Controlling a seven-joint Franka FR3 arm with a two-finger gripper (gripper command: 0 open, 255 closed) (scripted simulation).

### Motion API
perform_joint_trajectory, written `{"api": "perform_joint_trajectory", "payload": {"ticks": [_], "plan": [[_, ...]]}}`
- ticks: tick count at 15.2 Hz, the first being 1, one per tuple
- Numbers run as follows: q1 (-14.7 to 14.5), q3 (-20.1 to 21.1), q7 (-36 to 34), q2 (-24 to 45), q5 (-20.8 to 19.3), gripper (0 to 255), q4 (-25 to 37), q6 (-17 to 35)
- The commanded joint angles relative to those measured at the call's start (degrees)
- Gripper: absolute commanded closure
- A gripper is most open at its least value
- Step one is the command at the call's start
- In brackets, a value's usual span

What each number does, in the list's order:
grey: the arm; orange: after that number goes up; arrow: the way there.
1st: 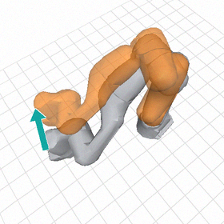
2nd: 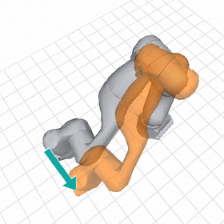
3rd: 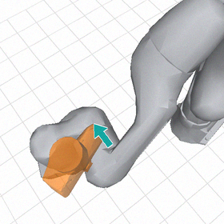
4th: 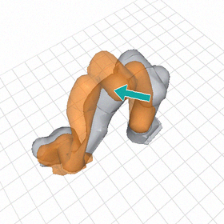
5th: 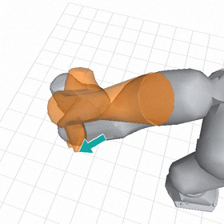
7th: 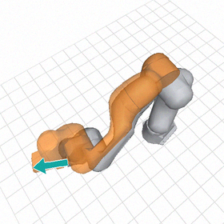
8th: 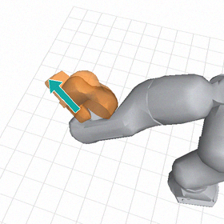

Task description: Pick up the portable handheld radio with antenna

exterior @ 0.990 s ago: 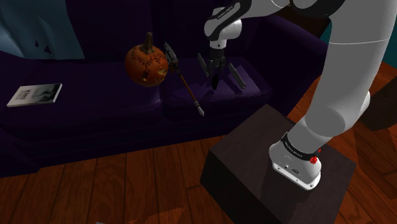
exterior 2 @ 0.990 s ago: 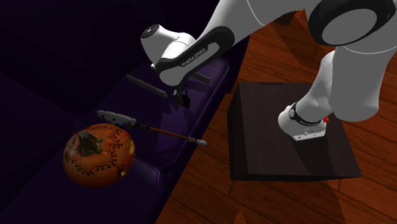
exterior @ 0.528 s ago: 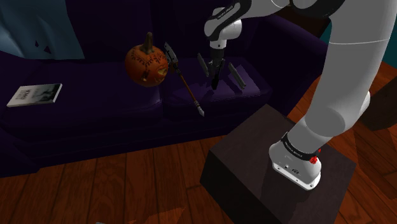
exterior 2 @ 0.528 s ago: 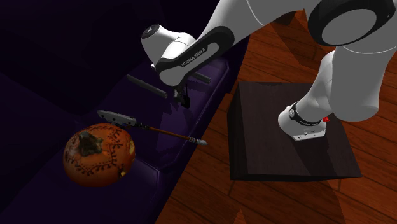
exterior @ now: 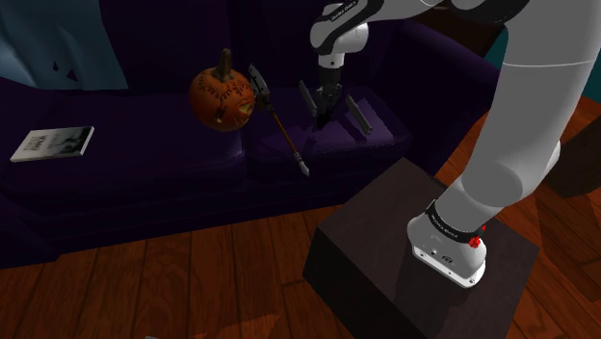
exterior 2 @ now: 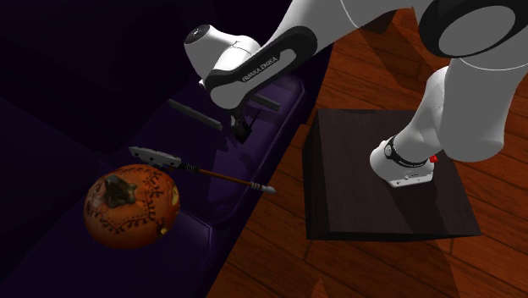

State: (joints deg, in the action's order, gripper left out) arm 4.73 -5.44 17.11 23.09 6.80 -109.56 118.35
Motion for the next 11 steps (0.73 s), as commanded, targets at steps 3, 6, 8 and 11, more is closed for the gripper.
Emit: {"api": "perform_joint_trajectory", "payload": {"ticks": [3,6,8,11], "plan": [[-0.06,-0.12,-0.29,-1.8,-0.3,255,0.61,-2.4],[-0.1,-0.2,-0.52,-3.08,-0.51,255,1.23,-4.29],[-0.12,-0.25,-0.67,-3.89,-0.65,255,1.71,-5.57],[-0.14,-0.3,-0.83,-4.73,-0.79,255,2.27,-6.95]]}}
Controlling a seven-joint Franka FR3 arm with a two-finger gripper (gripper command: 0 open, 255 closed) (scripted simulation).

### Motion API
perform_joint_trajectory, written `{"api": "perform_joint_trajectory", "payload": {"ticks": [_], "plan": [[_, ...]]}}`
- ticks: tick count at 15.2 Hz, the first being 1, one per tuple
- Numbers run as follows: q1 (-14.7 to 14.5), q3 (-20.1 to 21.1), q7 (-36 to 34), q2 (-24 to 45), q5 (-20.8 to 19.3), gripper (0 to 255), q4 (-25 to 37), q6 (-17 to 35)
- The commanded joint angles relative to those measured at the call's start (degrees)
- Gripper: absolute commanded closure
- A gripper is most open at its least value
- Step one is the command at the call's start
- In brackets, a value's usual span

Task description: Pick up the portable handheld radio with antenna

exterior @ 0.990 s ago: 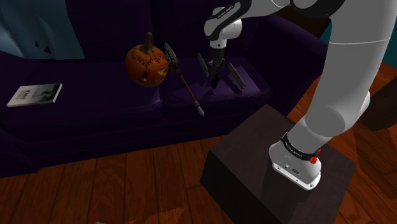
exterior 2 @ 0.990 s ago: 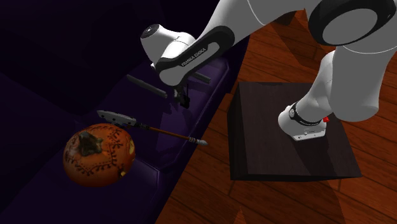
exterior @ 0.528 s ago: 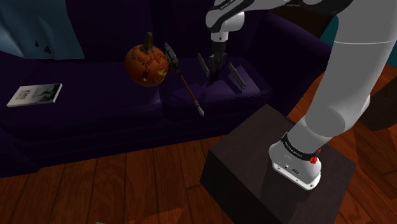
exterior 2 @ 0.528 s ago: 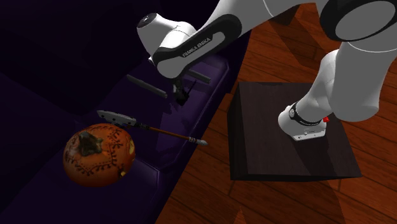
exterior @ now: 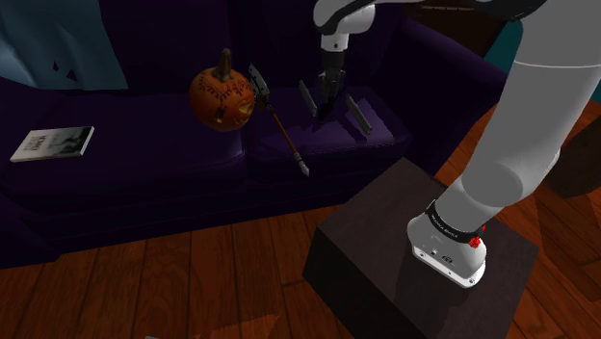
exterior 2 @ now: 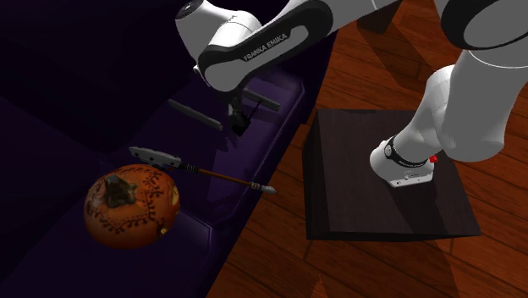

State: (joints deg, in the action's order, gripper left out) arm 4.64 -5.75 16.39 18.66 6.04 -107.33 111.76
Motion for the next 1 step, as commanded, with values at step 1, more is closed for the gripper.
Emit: {"api": "perform_joint_trajectory", "payload": {"ticks": [1], "plan": [[-0.05,0.01,-0.1,-0.3,-0.04,255,0.05,-0.37]]}}
